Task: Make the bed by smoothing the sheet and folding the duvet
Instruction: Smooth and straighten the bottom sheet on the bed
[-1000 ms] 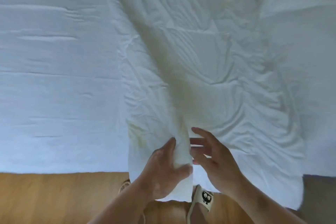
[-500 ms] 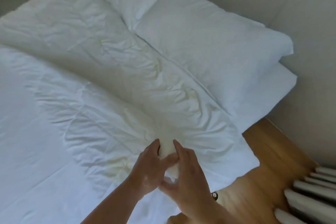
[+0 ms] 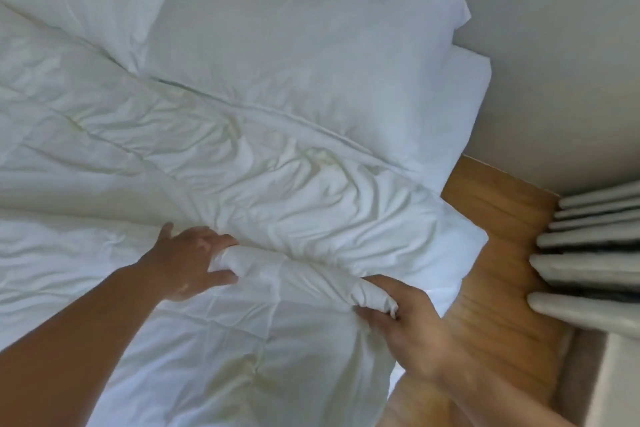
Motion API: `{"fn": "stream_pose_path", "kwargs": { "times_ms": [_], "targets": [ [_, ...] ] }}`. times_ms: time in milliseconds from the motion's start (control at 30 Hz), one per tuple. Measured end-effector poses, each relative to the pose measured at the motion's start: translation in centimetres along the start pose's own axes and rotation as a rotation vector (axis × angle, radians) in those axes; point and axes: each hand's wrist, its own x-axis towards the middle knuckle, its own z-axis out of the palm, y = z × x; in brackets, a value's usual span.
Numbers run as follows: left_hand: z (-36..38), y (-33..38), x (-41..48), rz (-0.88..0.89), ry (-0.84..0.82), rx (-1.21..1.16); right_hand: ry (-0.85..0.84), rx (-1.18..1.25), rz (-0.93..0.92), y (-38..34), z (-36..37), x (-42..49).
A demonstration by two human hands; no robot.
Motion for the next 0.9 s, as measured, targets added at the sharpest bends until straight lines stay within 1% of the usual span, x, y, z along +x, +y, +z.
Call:
{"fn": "stream_pose_path", "kwargs": {
  "times_ms": [100,167,233,300,433,533,600,667,700,733,800,833,900],
  "targets": [
    [1.6,0.3,0.4,0.018,0.077,-0.141,0.015,0.056,0.026,0.4,0.3,-0.6],
    [1.3,0.6,-0.2,0.012,0.168,-0.224,0.041,0.111,0.052,0.9,0.2,-1.6],
    [-0.1,0.5,-0.7,0.045,0.244,-0.278,0.071,0.163,0.063,1.5,-0.5,-2.7],
    [-2.6,1.1,-1.0,0.087,0.280,-0.306,0.114,0.236,0.061,1.7,-1.7,-3.9],
    [-9.8,4.4,0.7,0.284,0.329,-0.302,0.209,0.427,0.029,2.1,-6.0,-5.0],
    [-15.7,9.0,3.5,0.419,0.369,-0.203,0.326,0.578,0.018,2.9,-10.0,-4.5],
    [-18.9,12.7,6.0,0.475,0.425,-0.143,0.438,0.615,0.014,4.1,-12.8,-2.9],
    [-20.8,15.6,9.8,0.474,0.444,-0.055,0.500,0.621,0.041,5.8,-15.3,-0.1],
    [-21.0,16.5,12.0,0.467,0.434,-0.029,0.502,0.627,0.072,6.9,-16.1,1.6],
    [-20.7,17.0,14.1,0.449,0.387,-0.011,0.491,0.626,0.121,8.2,-16.5,3.5],
    [-17.9,17.8,18.0,0.363,0.258,0.097,0.456,0.614,0.233,10.2,-16.3,6.6],
    [-16.2,18.2,19.4,0.292,0.216,0.173,0.447,0.607,0.275,10.7,-15.9,7.7],
    [-13.3,18.7,21.0,0.203,0.253,0.250,0.452,0.602,0.314,10.6,-15.0,8.9]
  ]
}}
